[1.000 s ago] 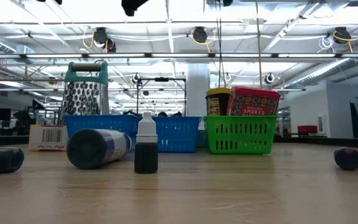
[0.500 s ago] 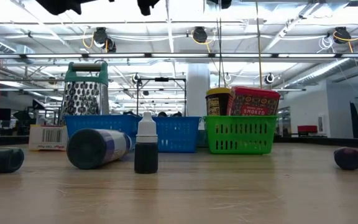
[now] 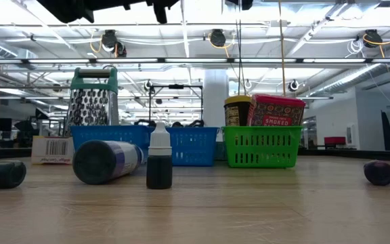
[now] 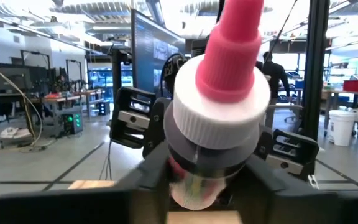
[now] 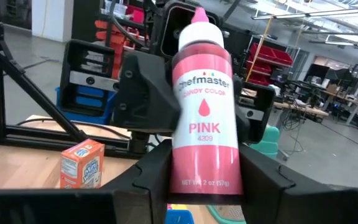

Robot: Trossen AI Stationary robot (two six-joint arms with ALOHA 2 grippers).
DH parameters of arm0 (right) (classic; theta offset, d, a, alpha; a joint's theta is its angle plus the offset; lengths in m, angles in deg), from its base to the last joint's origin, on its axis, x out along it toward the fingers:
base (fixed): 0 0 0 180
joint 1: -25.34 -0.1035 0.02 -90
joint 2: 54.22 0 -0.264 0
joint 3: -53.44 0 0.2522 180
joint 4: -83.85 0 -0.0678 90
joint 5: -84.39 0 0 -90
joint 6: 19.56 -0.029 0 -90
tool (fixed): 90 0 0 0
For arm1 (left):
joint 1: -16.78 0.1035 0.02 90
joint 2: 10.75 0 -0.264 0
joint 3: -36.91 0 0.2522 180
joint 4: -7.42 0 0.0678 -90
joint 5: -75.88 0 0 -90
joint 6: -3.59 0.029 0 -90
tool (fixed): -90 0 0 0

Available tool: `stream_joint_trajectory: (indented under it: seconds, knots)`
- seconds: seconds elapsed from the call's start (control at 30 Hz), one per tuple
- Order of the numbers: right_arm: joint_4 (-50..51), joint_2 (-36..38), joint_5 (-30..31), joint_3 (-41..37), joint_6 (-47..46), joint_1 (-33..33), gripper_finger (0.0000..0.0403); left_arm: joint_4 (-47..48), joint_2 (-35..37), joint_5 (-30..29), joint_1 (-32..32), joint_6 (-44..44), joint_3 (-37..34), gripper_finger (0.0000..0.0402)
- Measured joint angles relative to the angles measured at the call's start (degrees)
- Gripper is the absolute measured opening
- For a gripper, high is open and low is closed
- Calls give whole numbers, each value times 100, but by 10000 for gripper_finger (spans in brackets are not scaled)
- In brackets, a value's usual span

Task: Pick & Place Kitchen Items
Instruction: Put the large pink food coloring bottle into the right blue bin

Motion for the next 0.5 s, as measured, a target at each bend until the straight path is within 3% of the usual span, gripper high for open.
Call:
stream_joint_trajectory:
  seconds: [0.1,0.5]
  knots:
    - [23,0,-5,2,2,0,137,-26,2,68,0,105,0,73]
    - [442,0,-6,9,63,0,159,103,-5,-39,-5,29,-7,73]
